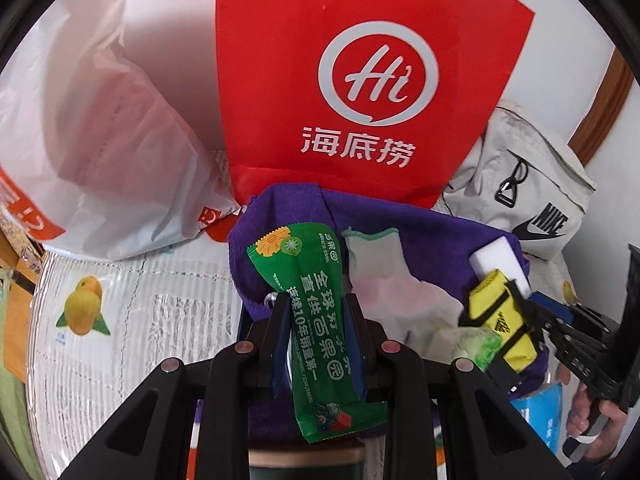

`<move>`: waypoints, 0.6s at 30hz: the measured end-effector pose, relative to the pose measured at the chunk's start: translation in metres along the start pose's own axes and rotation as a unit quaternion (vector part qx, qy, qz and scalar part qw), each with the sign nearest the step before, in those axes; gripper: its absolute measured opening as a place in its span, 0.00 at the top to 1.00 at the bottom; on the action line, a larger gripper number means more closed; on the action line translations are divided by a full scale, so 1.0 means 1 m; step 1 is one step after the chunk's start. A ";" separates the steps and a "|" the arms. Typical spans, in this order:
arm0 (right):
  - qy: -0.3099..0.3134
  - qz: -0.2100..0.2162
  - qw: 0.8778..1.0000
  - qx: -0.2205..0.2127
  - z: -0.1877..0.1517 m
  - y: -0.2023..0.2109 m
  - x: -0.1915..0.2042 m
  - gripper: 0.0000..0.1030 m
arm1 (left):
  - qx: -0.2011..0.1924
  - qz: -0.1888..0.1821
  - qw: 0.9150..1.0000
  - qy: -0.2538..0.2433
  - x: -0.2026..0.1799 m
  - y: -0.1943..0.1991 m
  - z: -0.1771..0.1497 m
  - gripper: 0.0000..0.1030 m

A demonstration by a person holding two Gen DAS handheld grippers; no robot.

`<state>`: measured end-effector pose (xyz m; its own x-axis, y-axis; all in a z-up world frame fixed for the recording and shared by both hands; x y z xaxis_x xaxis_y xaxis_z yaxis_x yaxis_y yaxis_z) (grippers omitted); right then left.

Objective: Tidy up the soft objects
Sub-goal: 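Lower the green snack packet onto the towel and open the left tool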

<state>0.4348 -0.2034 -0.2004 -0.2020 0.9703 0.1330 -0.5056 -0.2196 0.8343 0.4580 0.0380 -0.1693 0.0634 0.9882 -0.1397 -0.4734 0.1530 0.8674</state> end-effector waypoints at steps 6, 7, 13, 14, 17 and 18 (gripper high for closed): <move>0.002 -0.003 1.000 -0.010 -0.002 0.009 -0.001 0.68 | 0.016 -0.003 1.000 0.002 0.001 -0.018 0.006 0.76; 0.001 -0.003 1.000 -0.011 -0.003 0.010 -0.001 0.68 | 0.017 -0.005 1.000 0.002 0.000 -0.020 0.007 0.76; -0.001 -0.006 1.000 -0.021 -0.006 0.023 -0.002 0.68 | 0.024 -0.003 1.000 0.003 0.001 -0.031 0.002 0.72; -0.001 -0.005 1.000 -0.022 -0.007 0.026 -0.001 0.68 | 0.025 -0.009 1.000 0.004 0.001 -0.031 0.002 0.71; -0.002 -0.003 1.000 -0.025 -0.010 0.032 0.002 0.68 | 0.020 -0.030 0.999 0.009 0.000 -0.031 0.002 0.61; -0.003 -0.002 1.000 -0.026 -0.011 0.033 0.003 0.68 | 0.018 -0.035 0.999 0.009 -0.001 -0.030 0.002 0.55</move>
Point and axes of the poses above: each gripper's, at about its wrist camera, not at the fingertips, and y roughly against the way its jaws point, x to its left, z to its top, the point moved 5 cm from there along -y, roughly the way its jaws point, and after that the axes turned 7 degrees about x, right-handed, at the moved point
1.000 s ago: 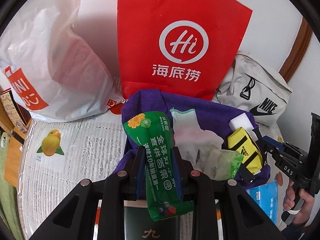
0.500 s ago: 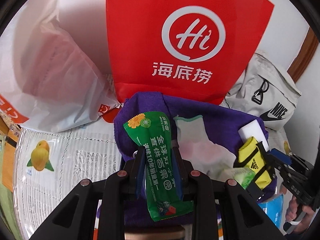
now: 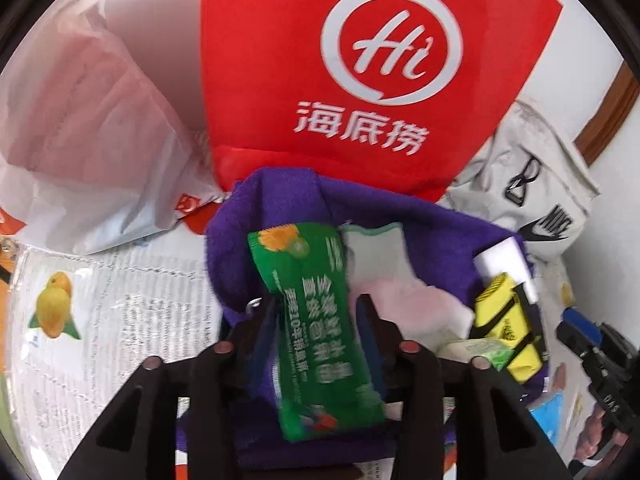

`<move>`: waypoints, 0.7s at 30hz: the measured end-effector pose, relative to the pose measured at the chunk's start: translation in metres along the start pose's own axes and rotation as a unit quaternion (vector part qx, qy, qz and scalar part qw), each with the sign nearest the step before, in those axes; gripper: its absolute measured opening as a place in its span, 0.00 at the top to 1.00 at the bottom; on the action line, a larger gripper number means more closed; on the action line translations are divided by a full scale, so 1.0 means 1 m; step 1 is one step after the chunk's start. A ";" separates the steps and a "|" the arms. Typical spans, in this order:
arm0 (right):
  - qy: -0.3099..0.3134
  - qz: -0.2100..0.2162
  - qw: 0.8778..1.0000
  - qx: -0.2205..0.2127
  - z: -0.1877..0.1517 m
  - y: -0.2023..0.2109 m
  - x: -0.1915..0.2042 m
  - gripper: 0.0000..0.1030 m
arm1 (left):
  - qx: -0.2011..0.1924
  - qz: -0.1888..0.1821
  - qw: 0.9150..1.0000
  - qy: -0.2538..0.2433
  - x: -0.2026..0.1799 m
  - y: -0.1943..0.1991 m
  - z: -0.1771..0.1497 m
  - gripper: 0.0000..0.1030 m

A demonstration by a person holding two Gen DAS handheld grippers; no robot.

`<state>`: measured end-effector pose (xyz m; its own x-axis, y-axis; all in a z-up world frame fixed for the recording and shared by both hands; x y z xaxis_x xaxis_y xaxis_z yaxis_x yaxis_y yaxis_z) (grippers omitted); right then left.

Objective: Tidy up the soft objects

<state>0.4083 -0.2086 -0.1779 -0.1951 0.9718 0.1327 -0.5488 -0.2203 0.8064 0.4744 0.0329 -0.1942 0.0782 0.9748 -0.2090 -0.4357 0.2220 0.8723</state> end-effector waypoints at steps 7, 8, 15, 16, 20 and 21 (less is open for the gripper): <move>-0.006 0.007 1.000 -0.007 -0.009 0.015 0.006 0.68 | -0.007 0.027 1.000 -0.012 -0.005 0.013 -0.005 0.50; -0.006 0.007 1.000 -0.007 -0.011 0.018 0.007 0.68 | -0.007 0.031 0.999 -0.013 -0.006 0.016 -0.007 0.49; -0.014 0.006 1.000 -0.014 -0.026 0.046 0.015 0.68 | -0.021 0.061 0.998 -0.024 -0.012 0.049 -0.030 0.37; -0.014 0.007 1.000 -0.014 -0.028 0.050 0.017 0.68 | -0.024 0.067 0.997 -0.026 -0.013 0.054 -0.035 0.36; -0.013 0.008 1.000 -0.021 -0.041 0.073 0.027 0.67 | -0.039 0.092 0.994 -0.034 -0.019 0.080 -0.058 0.29; -0.013 0.009 1.000 -0.023 -0.044 0.078 0.030 0.65 | -0.042 0.097 0.994 -0.038 -0.021 0.085 -0.065 0.28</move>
Point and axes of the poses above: each gripper's, at about its wrist camera, not at the fingertips, and y roughly against the way its jaws point, x to its left, z to its top, the point moved 5 cm from there along -y, roughly the way its jaws point, and after that the axes turned 7 degrees about x, right-handed, at the moved point
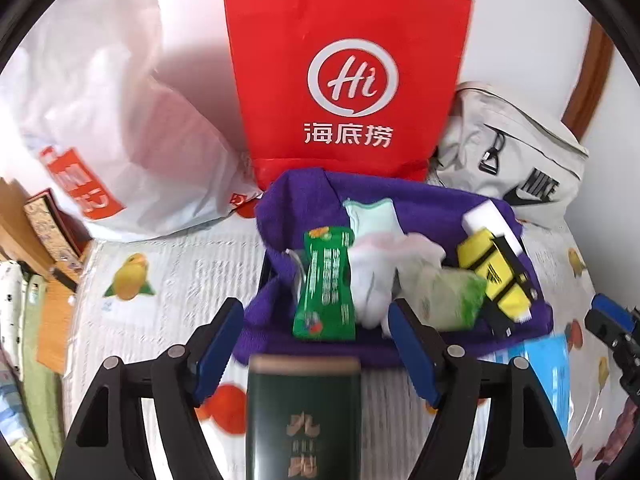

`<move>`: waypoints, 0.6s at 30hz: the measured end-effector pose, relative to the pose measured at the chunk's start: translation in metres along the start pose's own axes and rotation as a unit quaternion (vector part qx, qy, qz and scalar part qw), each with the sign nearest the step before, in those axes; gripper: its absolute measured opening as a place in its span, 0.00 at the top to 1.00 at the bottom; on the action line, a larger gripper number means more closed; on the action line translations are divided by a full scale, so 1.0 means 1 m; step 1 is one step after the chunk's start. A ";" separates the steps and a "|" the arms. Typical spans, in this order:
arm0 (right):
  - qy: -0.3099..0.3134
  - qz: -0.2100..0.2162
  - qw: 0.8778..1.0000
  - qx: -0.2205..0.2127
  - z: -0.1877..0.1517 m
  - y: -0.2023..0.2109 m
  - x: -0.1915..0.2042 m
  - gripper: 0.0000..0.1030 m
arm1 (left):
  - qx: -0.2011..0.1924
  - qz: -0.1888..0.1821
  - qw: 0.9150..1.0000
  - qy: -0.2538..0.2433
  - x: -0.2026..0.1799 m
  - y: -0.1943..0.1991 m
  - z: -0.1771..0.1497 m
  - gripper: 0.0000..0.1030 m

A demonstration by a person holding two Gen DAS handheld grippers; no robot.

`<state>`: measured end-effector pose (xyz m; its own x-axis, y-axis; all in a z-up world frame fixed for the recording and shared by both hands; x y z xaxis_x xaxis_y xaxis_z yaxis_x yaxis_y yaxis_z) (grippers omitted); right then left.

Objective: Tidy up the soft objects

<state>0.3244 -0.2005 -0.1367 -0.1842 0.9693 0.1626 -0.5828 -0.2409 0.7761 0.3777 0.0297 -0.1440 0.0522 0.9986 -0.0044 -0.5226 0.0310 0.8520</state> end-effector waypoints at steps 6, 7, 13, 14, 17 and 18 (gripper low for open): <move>0.014 -0.003 1.000 -0.012 -0.026 0.032 0.022 0.53 | -0.030 0.033 0.999 -0.013 -0.006 0.042 -0.039 0.21; 0.015 -0.002 1.000 -0.013 -0.030 0.036 0.023 0.51 | -0.034 0.039 0.999 -0.014 -0.007 0.049 -0.045 0.21; 0.007 -0.007 1.000 -0.026 -0.059 0.065 0.037 0.26 | -0.049 0.074 0.996 -0.033 -0.020 0.082 -0.087 0.15; 0.005 -0.009 1.000 -0.029 -0.065 0.071 0.039 0.24 | -0.050 0.071 0.996 -0.033 -0.023 0.088 -0.095 0.15; -0.004 -0.017 0.999 -0.039 -0.081 0.084 0.040 0.19 | -0.061 0.053 0.996 -0.028 -0.029 0.105 -0.115 0.15; -0.007 -0.021 0.999 -0.039 -0.088 0.088 0.040 0.18 | -0.066 0.047 0.996 -0.025 -0.031 0.111 -0.121 0.14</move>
Point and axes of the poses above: each gripper's, at about its wrist camera, not at the fingertips, and y roughly against the way its jaws point, x to its left, z to its top, the point moved 5 cm from there along -y, roughly the way its jaws point, and after that the axes turned 7 degrees about x, right-handed, at the moved point
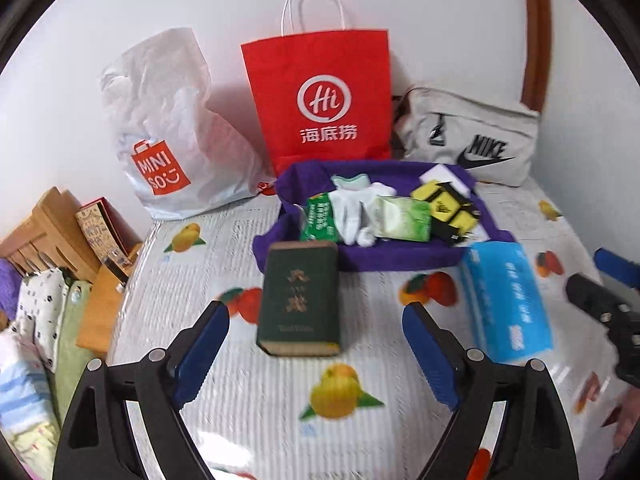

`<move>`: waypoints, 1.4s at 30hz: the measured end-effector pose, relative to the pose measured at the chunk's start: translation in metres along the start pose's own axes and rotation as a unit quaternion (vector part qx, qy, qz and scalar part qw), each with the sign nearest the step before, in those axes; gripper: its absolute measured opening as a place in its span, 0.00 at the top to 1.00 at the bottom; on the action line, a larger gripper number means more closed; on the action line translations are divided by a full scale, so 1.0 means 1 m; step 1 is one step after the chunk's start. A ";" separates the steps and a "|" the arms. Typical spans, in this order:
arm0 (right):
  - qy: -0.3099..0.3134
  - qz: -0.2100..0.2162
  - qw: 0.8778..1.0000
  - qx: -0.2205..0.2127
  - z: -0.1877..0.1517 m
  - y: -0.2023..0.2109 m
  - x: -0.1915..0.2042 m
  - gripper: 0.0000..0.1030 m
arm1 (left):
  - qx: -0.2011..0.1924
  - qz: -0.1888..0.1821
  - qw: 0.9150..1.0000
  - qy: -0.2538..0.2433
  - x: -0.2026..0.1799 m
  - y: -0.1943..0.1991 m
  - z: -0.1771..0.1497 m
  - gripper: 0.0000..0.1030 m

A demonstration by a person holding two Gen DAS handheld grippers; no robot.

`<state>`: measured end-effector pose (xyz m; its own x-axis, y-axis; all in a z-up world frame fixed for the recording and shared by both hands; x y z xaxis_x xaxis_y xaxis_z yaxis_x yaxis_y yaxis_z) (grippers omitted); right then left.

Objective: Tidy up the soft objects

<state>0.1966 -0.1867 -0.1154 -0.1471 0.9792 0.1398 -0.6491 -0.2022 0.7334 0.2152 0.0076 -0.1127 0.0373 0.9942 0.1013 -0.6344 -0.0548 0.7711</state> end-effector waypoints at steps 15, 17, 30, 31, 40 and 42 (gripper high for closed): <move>-0.018 -0.032 0.999 -0.020 -0.065 0.057 0.000 0.13 | -0.026 -0.017 0.998 0.056 -0.012 0.063 -0.074 0.03; -0.022 -0.035 0.999 -0.018 -0.073 0.061 -0.001 0.13 | -0.026 -0.014 0.998 0.052 -0.014 0.068 -0.082 0.03; -0.020 -0.041 0.998 -0.031 -0.090 0.085 -0.004 0.13 | -0.046 -0.033 0.997 0.046 -0.019 0.092 -0.097 0.03; -0.020 -0.041 0.998 -0.032 -0.091 0.086 -0.004 0.13 | -0.046 -0.033 0.997 0.046 -0.019 0.092 -0.097 0.03; -0.014 -0.038 0.999 -0.029 -0.095 0.085 0.000 0.13 | -0.042 -0.030 0.997 0.051 -0.015 0.092 -0.102 0.03; -0.012 -0.038 0.999 -0.029 -0.095 0.085 0.001 0.13 | -0.041 -0.030 0.997 0.053 -0.015 0.092 -0.102 0.03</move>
<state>0.0705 -0.2040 -0.1159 -0.0772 0.9918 0.1015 -0.6997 -0.1264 0.7032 0.0772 -0.0026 -0.1074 -0.0022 0.9999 -0.0136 -0.6950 0.0082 0.7190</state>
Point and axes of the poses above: each gripper's, at about its wrist camera, not at the fingertips, and y roughly against the way its jaws point, x to its left, z to its top, the point moved 5 cm from there along -y, roughly the way its jaws point, and after that the axes turned 7 degrees about x, right-handed, at the moved point
